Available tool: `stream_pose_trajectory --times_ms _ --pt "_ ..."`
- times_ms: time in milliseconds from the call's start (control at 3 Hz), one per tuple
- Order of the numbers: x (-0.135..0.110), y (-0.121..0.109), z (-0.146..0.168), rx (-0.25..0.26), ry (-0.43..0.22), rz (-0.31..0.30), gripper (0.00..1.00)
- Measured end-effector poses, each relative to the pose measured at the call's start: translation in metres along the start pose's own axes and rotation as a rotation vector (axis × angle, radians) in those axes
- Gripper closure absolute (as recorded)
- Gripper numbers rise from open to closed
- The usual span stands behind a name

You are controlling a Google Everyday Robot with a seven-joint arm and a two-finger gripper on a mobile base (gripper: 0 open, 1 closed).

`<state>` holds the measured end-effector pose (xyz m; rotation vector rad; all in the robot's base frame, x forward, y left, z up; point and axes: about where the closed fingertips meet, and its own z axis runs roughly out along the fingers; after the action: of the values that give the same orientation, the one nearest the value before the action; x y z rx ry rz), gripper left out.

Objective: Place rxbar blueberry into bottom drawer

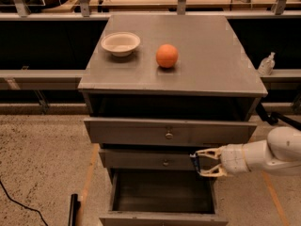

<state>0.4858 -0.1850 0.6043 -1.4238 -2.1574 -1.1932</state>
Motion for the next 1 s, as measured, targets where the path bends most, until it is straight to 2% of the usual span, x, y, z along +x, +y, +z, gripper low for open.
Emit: stream_pose_trajectory --times_ms 333,667,1000 --pt "-0.061 -0.039 0.055 0.026 0.01 0.137 1.0" --pt "-0.107 -0.068 0.104 0.077 -0.007 0.202 1.0" --pt "-0.112 -0.082 0.118 0.093 0.001 0.224 1.0"
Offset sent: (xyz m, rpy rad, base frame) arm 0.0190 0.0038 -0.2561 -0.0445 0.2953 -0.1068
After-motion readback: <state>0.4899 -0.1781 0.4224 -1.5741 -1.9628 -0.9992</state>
